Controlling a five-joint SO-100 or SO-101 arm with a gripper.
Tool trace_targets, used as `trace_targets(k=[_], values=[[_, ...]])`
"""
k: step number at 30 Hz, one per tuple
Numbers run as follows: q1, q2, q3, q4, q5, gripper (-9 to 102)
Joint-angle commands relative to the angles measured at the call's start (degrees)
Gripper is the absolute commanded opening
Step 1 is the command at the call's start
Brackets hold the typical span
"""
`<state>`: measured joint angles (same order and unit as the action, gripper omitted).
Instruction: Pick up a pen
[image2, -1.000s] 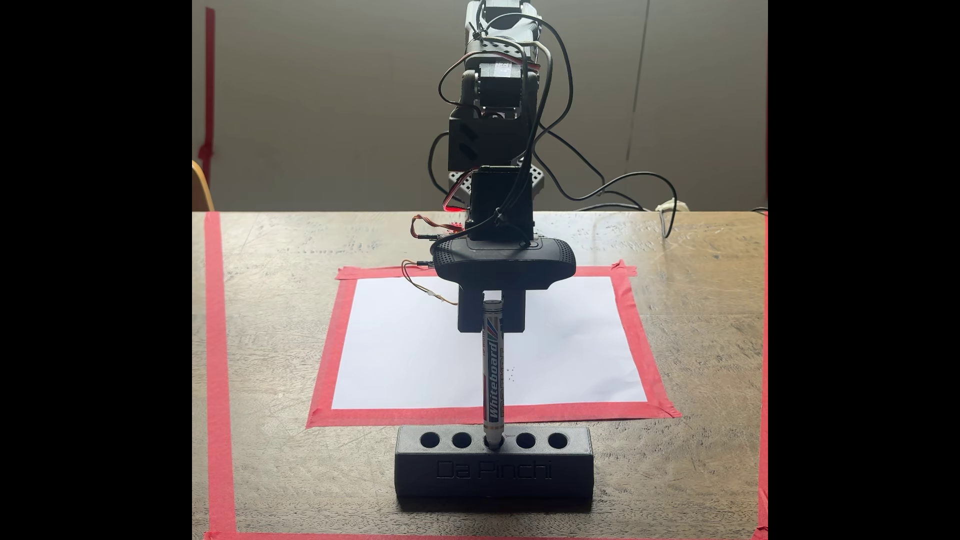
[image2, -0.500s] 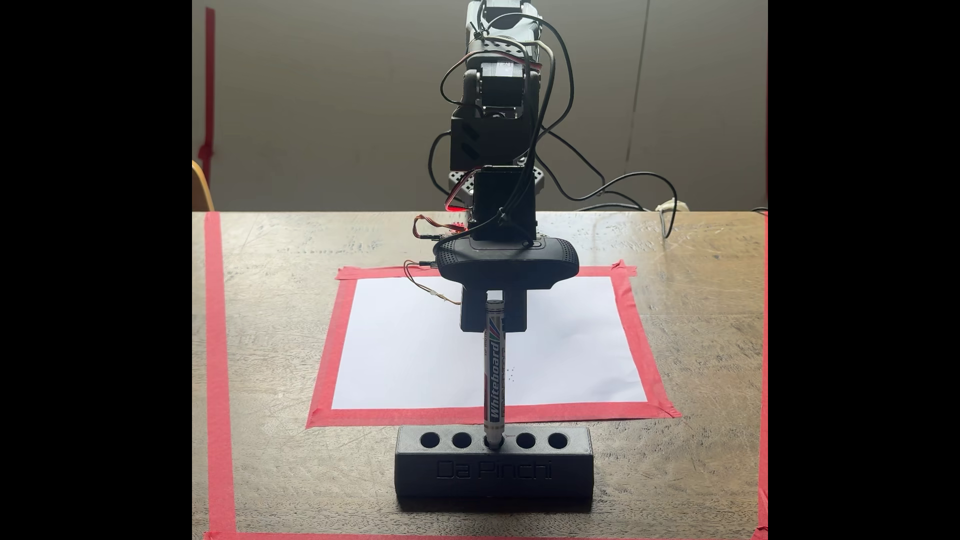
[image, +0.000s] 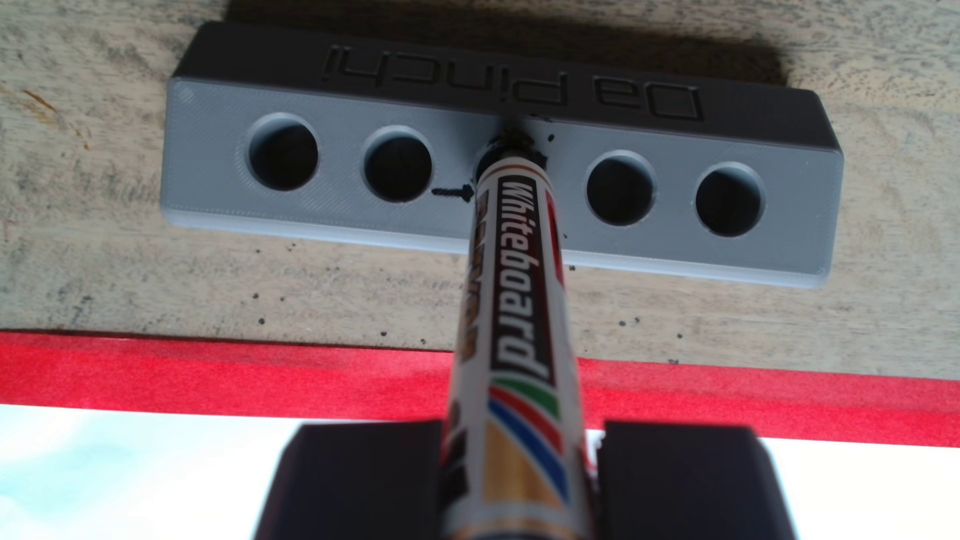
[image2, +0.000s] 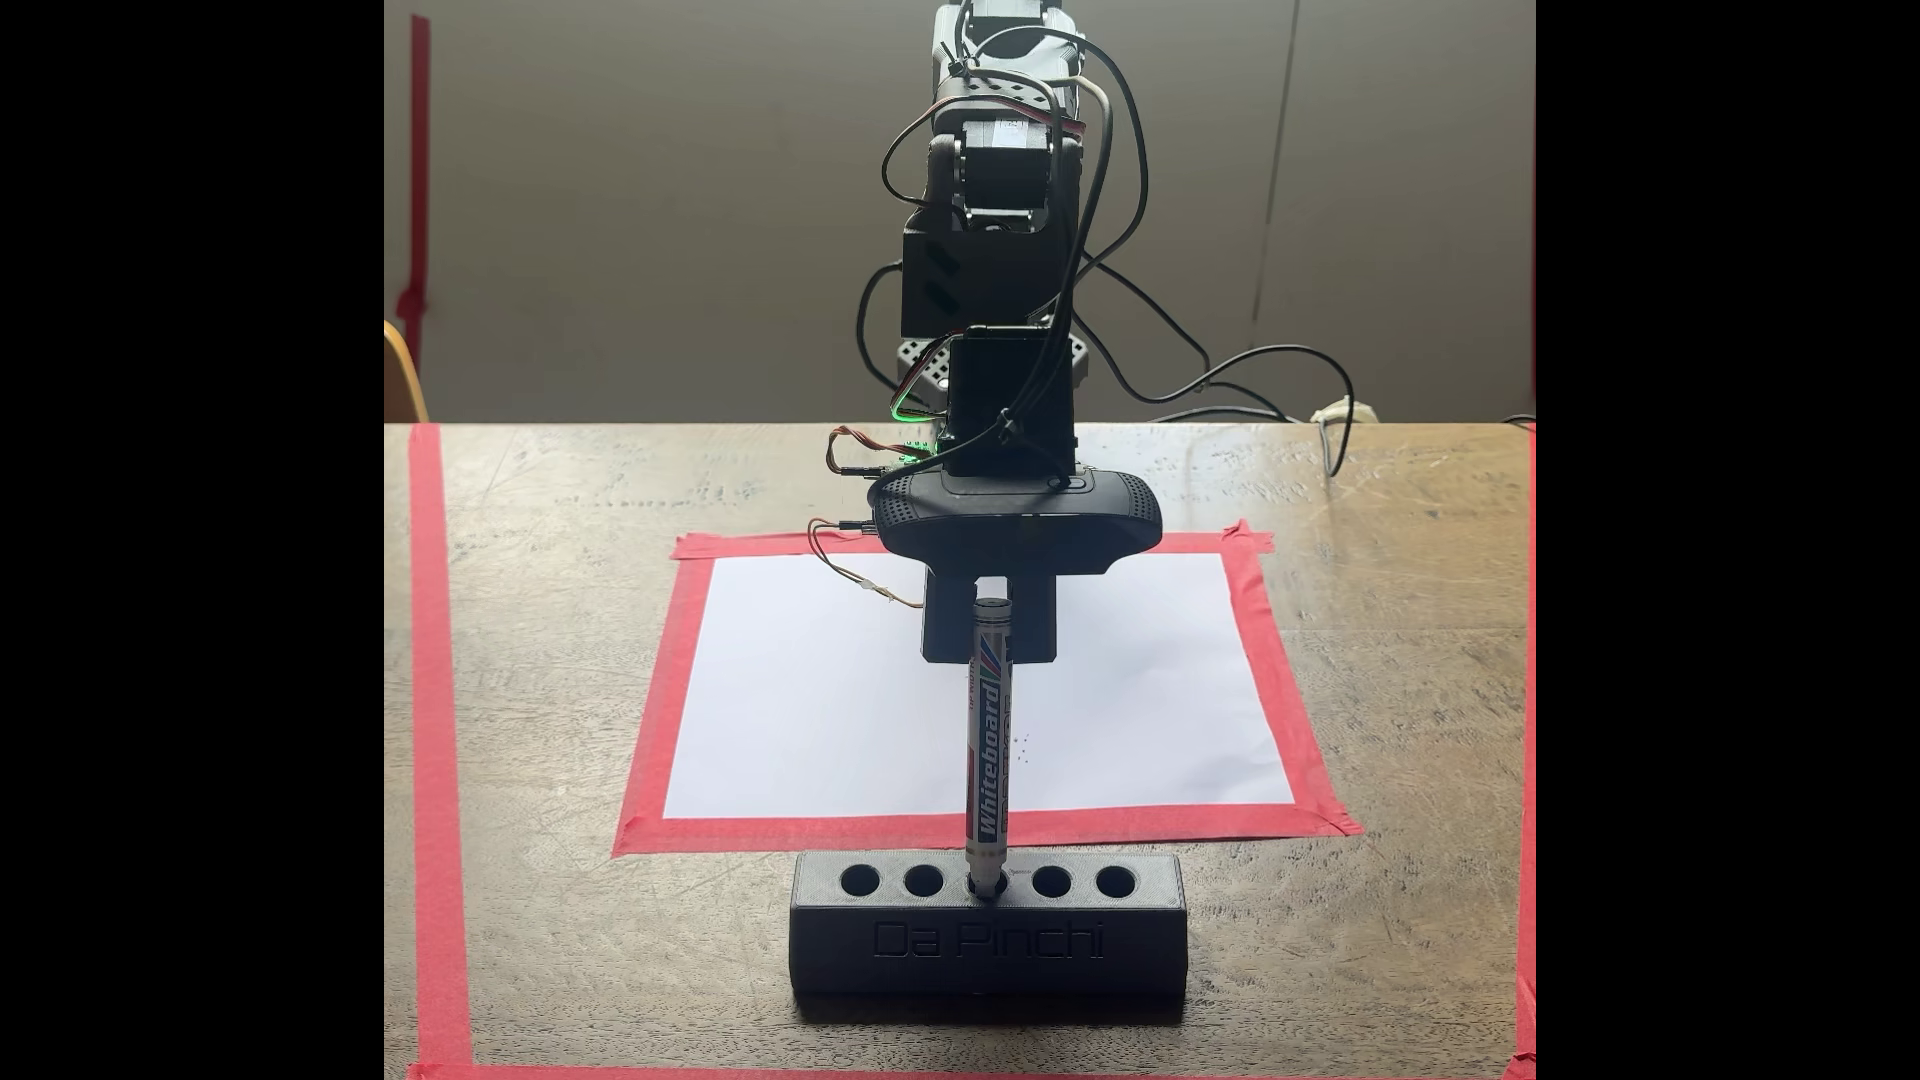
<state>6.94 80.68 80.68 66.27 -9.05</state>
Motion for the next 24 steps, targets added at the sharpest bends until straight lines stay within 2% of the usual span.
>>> trace_targets(k=[1, 13, 24], values=[[0.6, 2.3, -7.4, 1.5, -0.4, -1], [3.1, 3.4, -14.9, 14.9, -0.4, -1], [3.2, 10.0, -14.5, 29.3, -0.4, -1]])
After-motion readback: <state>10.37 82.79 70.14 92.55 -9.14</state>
